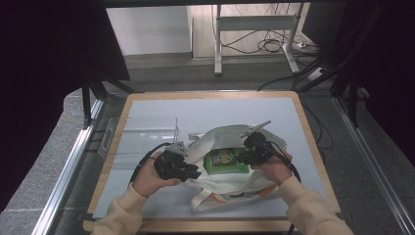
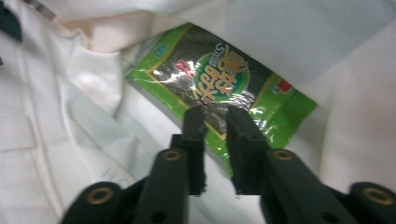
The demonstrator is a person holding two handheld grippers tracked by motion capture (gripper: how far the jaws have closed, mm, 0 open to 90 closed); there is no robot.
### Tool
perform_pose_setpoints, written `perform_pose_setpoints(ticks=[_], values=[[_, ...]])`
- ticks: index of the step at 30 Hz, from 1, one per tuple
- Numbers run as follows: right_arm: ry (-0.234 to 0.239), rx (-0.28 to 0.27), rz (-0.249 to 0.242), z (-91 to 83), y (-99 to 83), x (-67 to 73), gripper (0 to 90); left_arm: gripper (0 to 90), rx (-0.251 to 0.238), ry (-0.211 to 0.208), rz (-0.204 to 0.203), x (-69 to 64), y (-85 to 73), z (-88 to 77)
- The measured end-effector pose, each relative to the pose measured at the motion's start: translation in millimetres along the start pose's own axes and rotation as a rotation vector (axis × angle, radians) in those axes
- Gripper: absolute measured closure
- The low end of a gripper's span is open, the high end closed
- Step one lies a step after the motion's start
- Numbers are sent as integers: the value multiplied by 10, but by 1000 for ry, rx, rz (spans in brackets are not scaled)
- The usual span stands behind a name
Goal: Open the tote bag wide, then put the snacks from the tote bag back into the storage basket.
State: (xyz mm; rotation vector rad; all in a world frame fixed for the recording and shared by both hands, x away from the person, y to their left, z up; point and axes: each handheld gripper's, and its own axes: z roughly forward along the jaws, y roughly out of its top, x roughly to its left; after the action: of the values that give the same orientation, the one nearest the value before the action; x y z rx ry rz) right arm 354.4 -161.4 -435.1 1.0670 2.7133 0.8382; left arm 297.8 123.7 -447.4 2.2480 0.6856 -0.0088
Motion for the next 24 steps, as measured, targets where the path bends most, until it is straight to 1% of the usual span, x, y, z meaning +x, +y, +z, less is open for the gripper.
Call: perform_pose_setpoints(ticks=[1, 2, 3, 4, 5, 6, 7, 8, 9, 10, 11, 12, 13, 14, 15, 16, 17, 18, 19, 21, 22, 24], values=[[0, -4, 4, -10, 0, 6, 670, 606, -16, 9, -5, -8, 3, -21], [-10, -11, 5, -19, 0, 10, 617, 556, -26, 14, -10, -10, 7, -41], [-21, -18, 16, -29, 0, 16, 564, 516, -41, 16, -12, -5, 10, -53], [-28, -27, 47, -43, 1, 24, 483, 447, -62, 24, -20, 8, 14, -79], [-28, -27, 47, -43, 1, 24, 483, 426, -62, 24, -20, 8, 14, -79], [-36, -35, 80, -53, 5, 34, 420, 410, -67, 26, -20, 18, 16, -90], [-39, -39, 89, -56, 7, 37, 395, 399, -78, 24, -19, 32, 14, -102], [-39, -39, 89, -56, 7, 37, 395, 390, -78, 24, -19, 32, 14, -102], [-45, -41, 102, -56, 9, 43, 368, 390, -80, 25, -25, 30, 12, -106], [-56, -39, 121, -47, 15, 56, 333, 375, -82, 27, -22, 37, 13, -120], [-56, -39, 121, -47, 15, 56, 333, 374, -82, 27, -22, 37, 13, -120], [-58, -39, 127, -41, 18, 65, 324, 374, -85, 36, -30, 26, 13, -134], [-60, -39, 133, -33, 22, 77, 318, 374, -92, 46, -19, 21, 19, -152], [-59, -37, 138, -22, 27, 88, 313, 373, -96, 53, -22, 9, 21, -171], [-62, -26, 158, 9, 45, 109, 306, 373, -101, 52, -10, 12, 23, -191], [-62, -26, 158, 9, 45, 109, 306, 372, -101, 52, -10, 12, 23, -191], [-67, -18, 190, 39, 68, 120, 299, 371, -100, 53, -12, 12, 19, -190], [-70, -18, 211, 55, 80, 124, 299, 370, -94, 56, -11, 17, 15, -187], [-70, -18, 211, 55, 80, 124, 299, 370, -92, 57, -11, 23, 10, -180], [-83, -15, 243, 90, 101, 129, 299, 365, -87, 50, -19, 33, -4, -173], [-87, -14, 251, 101, 108, 135, 299, 365, -85, 47, -11, 44, -8, -174], [-95, -4, 263, 133, 120, 150, 299, 361, -87, 44, -15, 50, -13, -182]])
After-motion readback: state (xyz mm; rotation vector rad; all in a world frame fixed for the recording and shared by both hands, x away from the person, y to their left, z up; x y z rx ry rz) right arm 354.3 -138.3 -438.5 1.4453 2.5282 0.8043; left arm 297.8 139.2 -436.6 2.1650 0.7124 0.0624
